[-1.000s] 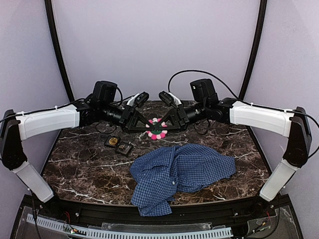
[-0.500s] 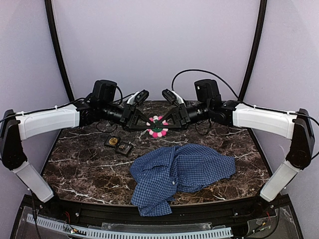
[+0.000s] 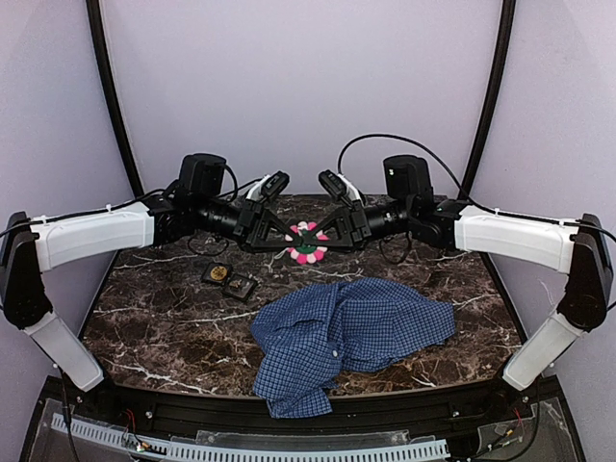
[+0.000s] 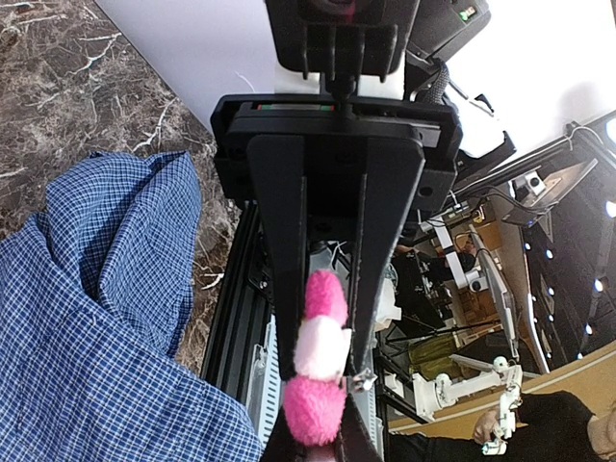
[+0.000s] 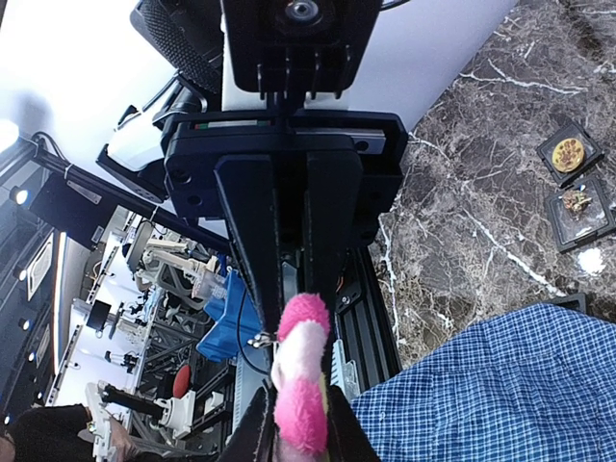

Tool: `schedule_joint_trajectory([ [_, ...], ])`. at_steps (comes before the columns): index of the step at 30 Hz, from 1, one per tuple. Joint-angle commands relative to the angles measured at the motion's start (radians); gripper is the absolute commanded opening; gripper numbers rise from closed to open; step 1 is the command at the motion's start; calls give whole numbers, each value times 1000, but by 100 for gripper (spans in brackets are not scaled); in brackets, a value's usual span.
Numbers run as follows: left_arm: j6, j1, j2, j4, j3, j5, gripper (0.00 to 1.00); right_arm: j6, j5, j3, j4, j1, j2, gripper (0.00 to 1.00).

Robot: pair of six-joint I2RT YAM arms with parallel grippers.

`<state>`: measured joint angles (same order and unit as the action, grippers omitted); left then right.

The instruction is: Remove the brooch from the garment

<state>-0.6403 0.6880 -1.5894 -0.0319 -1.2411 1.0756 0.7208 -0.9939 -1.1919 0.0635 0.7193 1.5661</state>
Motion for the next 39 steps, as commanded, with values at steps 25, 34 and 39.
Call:
schedule_joint_trajectory([
  [25, 0, -6, 10, -46, 52, -76, 1, -29, 135, 28, 34, -39, -92, 55],
  [34, 31, -104, 135, -101, 168, -175, 1, -57, 334, 53, -56, -81, -140, 67],
  [39, 228, -177, 164, -443, 184, -408, 1, -126, 438, 31, -180, -80, -135, 67],
])
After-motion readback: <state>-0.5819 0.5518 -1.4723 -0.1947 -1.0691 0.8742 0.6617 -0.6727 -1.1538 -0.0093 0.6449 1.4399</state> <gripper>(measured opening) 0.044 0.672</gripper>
